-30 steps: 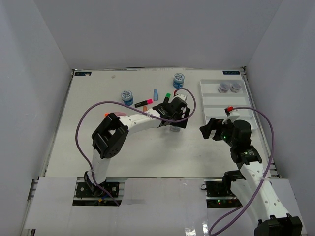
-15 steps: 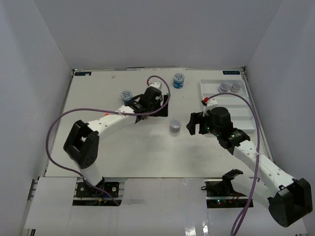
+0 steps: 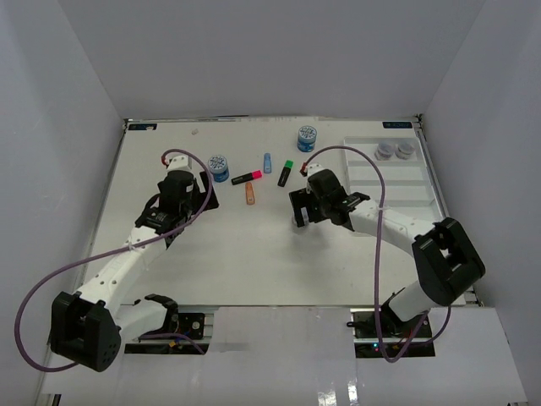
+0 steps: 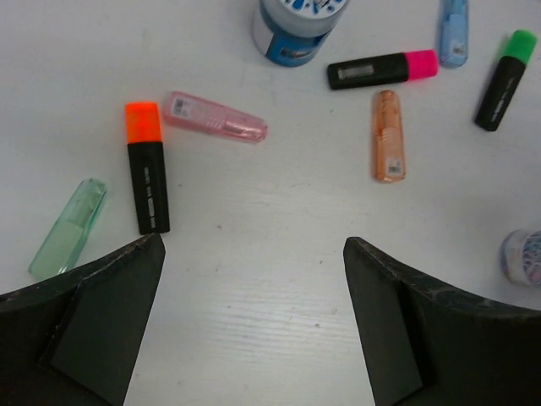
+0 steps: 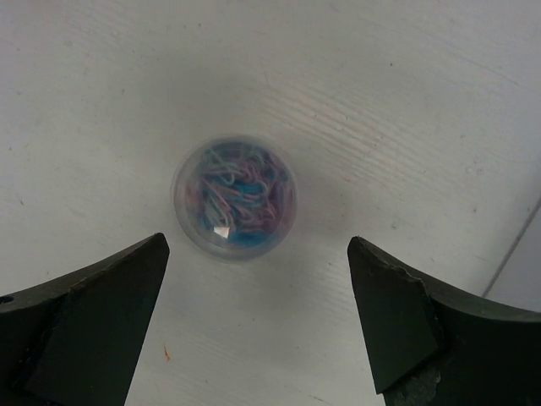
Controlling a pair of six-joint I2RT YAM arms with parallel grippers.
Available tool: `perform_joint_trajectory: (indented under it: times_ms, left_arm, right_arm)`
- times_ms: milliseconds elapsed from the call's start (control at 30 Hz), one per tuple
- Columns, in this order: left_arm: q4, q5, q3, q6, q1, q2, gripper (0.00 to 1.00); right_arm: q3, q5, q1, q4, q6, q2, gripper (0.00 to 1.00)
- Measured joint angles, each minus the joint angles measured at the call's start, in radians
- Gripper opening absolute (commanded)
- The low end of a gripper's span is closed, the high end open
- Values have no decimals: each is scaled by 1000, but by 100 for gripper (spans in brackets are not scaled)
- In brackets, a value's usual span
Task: Sort the stationery into containers
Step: Pick up the stationery from the center of the board.
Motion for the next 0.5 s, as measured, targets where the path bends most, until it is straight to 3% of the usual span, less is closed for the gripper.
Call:
perform_joint_trajectory:
  times_ms: [133, 333, 433, 500]
  left_arm:
    - [6, -24, -87, 16, 6, -51, 98]
    - [26, -37, -89, 30, 6, -50, 98]
    - [31, -37, -89, 34, 6, -50, 98]
    - [33, -37, -89, 35, 6, -50, 98]
  right_arm:
    - [69, 16, 24, 4, -10, 79, 94]
    - [140, 34, 45, 13, -13, 187, 98]
    - [158, 44, 49, 10, -11, 226, 85]
    - [159, 51, 52, 4, -3, 235, 70]
